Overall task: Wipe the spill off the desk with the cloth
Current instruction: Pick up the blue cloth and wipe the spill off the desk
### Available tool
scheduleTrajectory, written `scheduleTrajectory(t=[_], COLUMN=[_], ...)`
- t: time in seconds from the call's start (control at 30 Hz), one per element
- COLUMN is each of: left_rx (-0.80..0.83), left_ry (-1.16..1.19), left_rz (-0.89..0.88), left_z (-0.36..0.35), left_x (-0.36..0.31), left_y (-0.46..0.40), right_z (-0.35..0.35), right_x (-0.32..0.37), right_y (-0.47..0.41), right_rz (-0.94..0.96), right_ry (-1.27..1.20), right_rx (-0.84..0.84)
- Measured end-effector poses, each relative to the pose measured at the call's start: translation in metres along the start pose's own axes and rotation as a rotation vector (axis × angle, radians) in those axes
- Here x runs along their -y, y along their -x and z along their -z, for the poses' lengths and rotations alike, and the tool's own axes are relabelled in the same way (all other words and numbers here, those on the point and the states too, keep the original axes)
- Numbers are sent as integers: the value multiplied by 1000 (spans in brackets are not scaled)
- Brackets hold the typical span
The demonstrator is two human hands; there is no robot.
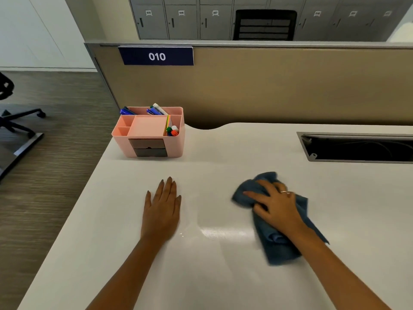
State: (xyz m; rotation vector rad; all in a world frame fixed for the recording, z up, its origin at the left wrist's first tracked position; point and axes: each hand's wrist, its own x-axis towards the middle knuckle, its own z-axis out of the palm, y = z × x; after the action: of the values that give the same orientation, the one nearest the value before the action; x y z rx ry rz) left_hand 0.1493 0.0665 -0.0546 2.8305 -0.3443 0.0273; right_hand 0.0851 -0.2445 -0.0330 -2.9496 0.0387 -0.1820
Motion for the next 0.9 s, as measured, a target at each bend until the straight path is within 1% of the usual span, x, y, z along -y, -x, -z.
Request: scheduleTrajectory(t=[0.07,0.13,0.23,0.3,0.4,0.57,0.63,0.7,0.77,0.83,0.9], left_rx=[4,5,0,-4,-2,-3,2,11,19,17,1], left_ry=[-3,-4,-6,-17,-25,-47,-52,-51,-52,-55,-43], left_rz=[0,0,0,0,0,0,-2,-3,-6,-8,-7], left_z=[1,1,2,1,-1,-1,0,0,-1,-3,-3], left_x=[0,-1,-2,-2,-1,-1,-1,0,0,1,3], left_y=[0,1,0,0,-1,1,1,0,0,-1,0], right_z=[2,3,-2,-9,-17,-35,-43,-44,-39,-33,-26], right_x=[-26,-38,-25,-4,39,123,145,149,136,112,79], right_y=[-11,-33,-70,-92,-112,-104,-92,-88,-92,-95,-96], right_rz=[-173,-308,-408,-435,-376,-119,-36,-2,-13,-80,-201], right_ry=[40,64,45,43,26,-5,-15,-26,-38,-20,12], right_rx=[-25,-46,-36,28,93,104,97,91,71,36,15])
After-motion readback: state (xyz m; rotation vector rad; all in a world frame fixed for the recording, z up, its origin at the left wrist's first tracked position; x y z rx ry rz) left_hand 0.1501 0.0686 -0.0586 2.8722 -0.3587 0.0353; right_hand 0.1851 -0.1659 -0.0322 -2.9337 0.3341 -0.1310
